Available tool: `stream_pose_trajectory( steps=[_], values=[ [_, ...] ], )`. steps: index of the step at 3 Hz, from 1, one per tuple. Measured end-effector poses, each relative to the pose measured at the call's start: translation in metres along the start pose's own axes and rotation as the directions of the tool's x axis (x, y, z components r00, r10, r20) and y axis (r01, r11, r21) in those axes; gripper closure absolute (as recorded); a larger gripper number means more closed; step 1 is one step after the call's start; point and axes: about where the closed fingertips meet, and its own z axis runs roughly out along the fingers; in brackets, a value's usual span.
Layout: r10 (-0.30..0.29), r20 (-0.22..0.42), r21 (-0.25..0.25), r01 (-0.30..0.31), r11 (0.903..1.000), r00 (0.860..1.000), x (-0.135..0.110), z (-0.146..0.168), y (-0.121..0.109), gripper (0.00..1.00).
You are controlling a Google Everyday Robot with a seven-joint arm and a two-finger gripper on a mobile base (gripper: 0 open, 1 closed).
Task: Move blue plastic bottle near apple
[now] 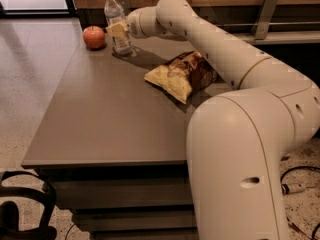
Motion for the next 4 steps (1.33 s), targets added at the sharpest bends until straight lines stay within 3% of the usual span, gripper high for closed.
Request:
stream_pose_trajectory(
  steps=[1, 2, 4],
  values=[
    [-0.002, -0.030, 0.000, 0.002, 1.0000, 1.000, 0.0022, 0.0048, -0.0004, 1.00],
    [0.006, -0.051, -0.015, -0.007, 0.9999, 0.999, 0.0048, 0.0081, 0.0028, 0.82],
    [0.006, -0.054, -0.023, -0.008, 0.9997, 0.999, 0.0071, 0.0131, 0.0070, 0.36]
  ],
)
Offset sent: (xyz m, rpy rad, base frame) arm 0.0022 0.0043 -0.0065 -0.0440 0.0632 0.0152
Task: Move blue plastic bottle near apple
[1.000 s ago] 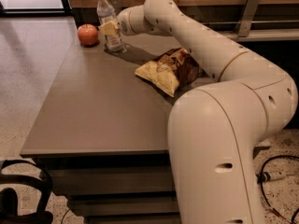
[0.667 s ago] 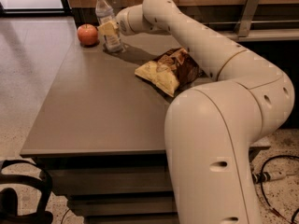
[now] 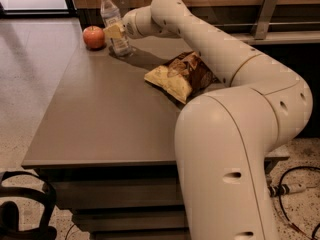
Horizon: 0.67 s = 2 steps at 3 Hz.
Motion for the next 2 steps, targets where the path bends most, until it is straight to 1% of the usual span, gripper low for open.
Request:
stream_pose_trajectory(
  steps=[1, 2],
  values=[
    [0.001, -0.002, -0.004, -0.001, 1.0000, 1.000, 0.0011, 0.0027, 0.0021, 0.12],
    [0.001, -0.004, -0.008, -0.001, 1.0000, 1.000, 0.0023, 0.0055, 0.0043, 0.00]
  ],
)
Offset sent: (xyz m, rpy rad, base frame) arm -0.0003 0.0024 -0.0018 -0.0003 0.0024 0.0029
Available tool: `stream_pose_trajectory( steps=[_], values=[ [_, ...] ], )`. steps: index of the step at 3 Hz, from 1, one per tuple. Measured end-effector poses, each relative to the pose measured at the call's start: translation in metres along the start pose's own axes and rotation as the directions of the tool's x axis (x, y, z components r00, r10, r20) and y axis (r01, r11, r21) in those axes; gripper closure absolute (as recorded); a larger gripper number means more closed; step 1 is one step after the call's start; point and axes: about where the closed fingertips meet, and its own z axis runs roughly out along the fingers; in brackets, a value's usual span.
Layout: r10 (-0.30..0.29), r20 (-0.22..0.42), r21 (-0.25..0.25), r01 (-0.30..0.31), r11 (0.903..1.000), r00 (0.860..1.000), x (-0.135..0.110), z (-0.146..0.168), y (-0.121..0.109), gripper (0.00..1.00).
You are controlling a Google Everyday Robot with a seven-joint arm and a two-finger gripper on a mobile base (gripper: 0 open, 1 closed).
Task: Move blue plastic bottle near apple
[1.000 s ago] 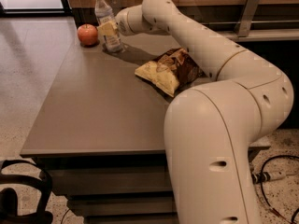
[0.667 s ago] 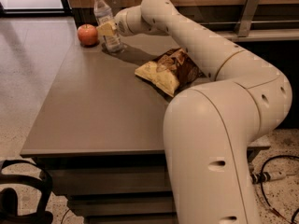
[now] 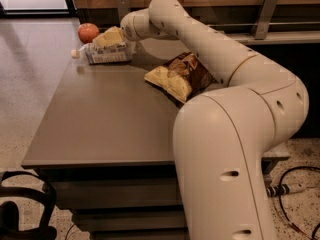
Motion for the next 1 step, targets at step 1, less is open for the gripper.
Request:
stream_pose_trajectory(
  steps=[1],
  values=[
    [0.000, 0.000, 0.000, 0.000, 1.0000, 1.000, 0.0000, 0.0001, 0.0001, 0.00]
  ],
)
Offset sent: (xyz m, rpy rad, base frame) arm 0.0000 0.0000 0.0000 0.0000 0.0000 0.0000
